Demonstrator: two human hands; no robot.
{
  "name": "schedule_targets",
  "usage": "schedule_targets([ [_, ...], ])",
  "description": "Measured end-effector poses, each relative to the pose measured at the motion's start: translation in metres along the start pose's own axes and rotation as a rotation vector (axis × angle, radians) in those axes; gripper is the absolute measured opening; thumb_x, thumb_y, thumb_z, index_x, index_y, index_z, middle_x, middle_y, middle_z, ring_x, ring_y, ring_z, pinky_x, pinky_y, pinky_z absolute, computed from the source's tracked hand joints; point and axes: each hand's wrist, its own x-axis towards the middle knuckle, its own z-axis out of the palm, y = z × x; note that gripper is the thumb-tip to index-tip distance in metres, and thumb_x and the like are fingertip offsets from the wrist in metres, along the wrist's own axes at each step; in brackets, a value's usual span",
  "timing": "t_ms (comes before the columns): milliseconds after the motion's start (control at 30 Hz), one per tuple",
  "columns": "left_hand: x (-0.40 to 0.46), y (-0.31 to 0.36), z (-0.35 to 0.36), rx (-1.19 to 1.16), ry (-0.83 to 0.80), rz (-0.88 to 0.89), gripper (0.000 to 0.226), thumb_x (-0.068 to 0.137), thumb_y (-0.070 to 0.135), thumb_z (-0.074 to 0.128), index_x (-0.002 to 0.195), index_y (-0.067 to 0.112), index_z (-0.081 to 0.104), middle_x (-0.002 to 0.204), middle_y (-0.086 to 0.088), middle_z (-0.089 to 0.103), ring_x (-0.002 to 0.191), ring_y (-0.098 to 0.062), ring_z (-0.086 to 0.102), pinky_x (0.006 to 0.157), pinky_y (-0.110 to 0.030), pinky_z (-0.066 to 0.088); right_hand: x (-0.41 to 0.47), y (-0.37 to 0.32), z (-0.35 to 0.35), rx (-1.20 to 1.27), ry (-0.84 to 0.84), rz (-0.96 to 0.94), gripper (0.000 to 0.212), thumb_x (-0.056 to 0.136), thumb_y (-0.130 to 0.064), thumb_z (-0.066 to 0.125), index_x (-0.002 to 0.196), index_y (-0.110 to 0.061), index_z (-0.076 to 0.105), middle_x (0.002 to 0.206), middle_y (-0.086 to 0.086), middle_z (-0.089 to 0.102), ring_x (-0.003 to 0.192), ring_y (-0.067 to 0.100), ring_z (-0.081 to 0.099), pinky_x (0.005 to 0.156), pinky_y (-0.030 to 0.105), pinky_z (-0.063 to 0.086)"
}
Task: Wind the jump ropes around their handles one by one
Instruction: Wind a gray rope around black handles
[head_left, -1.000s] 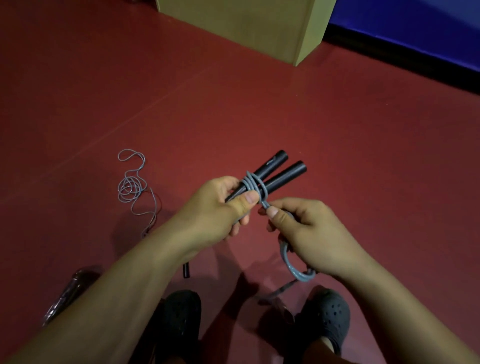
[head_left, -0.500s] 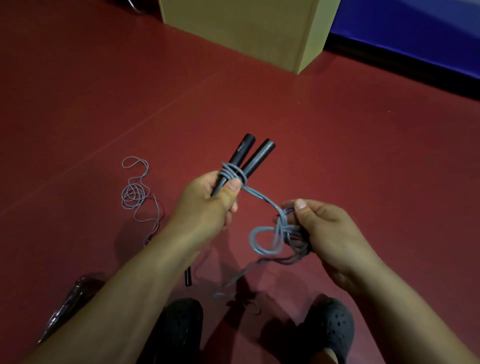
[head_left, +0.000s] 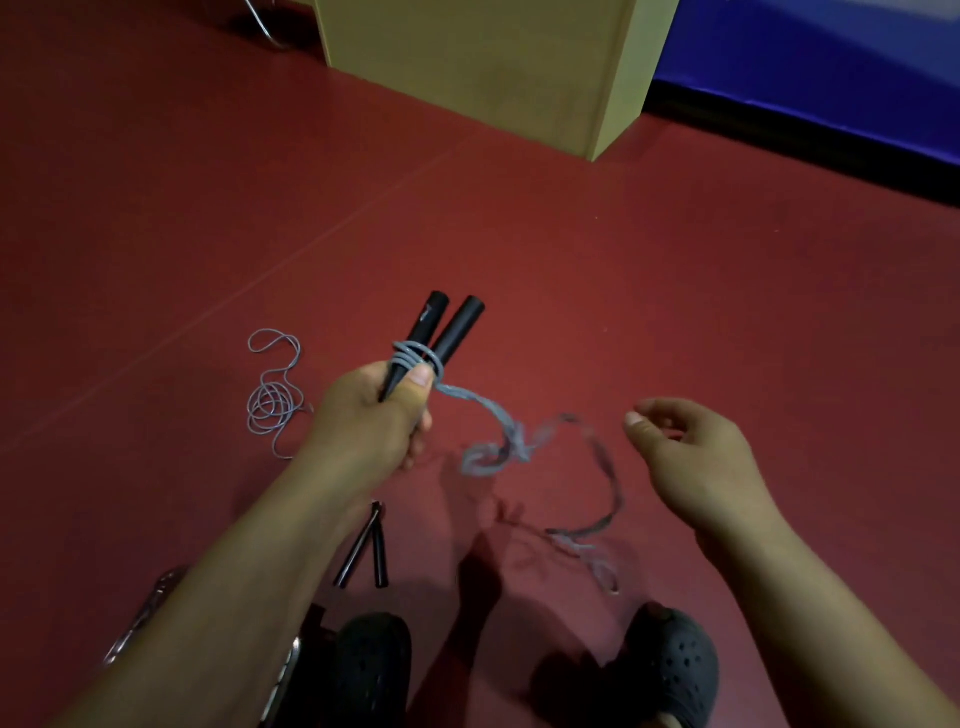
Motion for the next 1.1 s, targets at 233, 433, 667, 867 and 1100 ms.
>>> schedule_targets([
  [233,-0.017,0.005,0.016,-0.057,-0.212,-0.029,0.036,0.102,0.024,0.050,0.070,0.009,0.056,0.048,0.006,0.053,0.041,-0.010,0.045,0.040,-0.019,0.037,-0.019,-0.020,0.016,0.181,-0.181,-0.132,0.019,0.096,-0.024,0.059,0.112,-0.020,0.070,0.104,-0.010,0.070,0.093,-0.002,0.063,0.088,0.019,0.046],
  [433,-0.026,0.010,0.027,-0.220,-0.450,-0.053,0.030,0.101,0.026,0.048,0.082,0.005,0.058,0.063,-0.004,0.055,0.046,-0.012,0.045,0.045,-0.023,0.038,-0.033,-0.025,0.024,0.234,-0.375,-0.236,0.022,0.100,-0.019,0.051,0.108,-0.025,0.071,0.102,-0.017,0.073,0.098,-0.010,0.062,0.088,0.010,0.044],
  [667,-0.027,0.017,0.028,-0.401,-0.456,-0.160,0.027,0.097,0.032,0.050,0.082,0.011,0.058,0.062,0.000,0.054,0.046,-0.010,0.043,0.042,-0.019,0.037,-0.040,-0.032,0.022,0.262,-0.487,-0.238,0.033,0.101,-0.036,0.046,0.093,-0.013,0.068,0.092,0.012,0.072,0.082,0.019,0.065,0.081,0.035,0.050],
  [867,-0.020,0.015,0.025,-0.343,-0.321,-0.152,0.028,0.100,0.030,0.051,0.083,0.011,0.062,0.062,-0.001,0.057,0.046,-0.010,0.046,0.043,-0.021,0.038,-0.038,-0.034,0.017,0.278,-0.535,-0.134,0.009,0.095,-0.024,0.062,0.097,-0.015,0.064,0.059,-0.006,0.050,0.051,0.010,0.041,0.050,0.023,0.039],
  [1100,-0.003,0.012,0.009,-0.291,-0.044,-0.148,0.034,0.102,0.030,0.051,0.078,0.008,0.062,0.060,-0.004,0.054,0.041,-0.010,0.045,0.039,-0.020,0.037,-0.025,-0.024,0.002,-0.280,-0.456,-0.113,0.034,0.088,-0.038,0.067,0.069,-0.010,0.059,0.057,0.009,0.064,0.048,0.012,0.049,0.051,0.027,0.040],
])
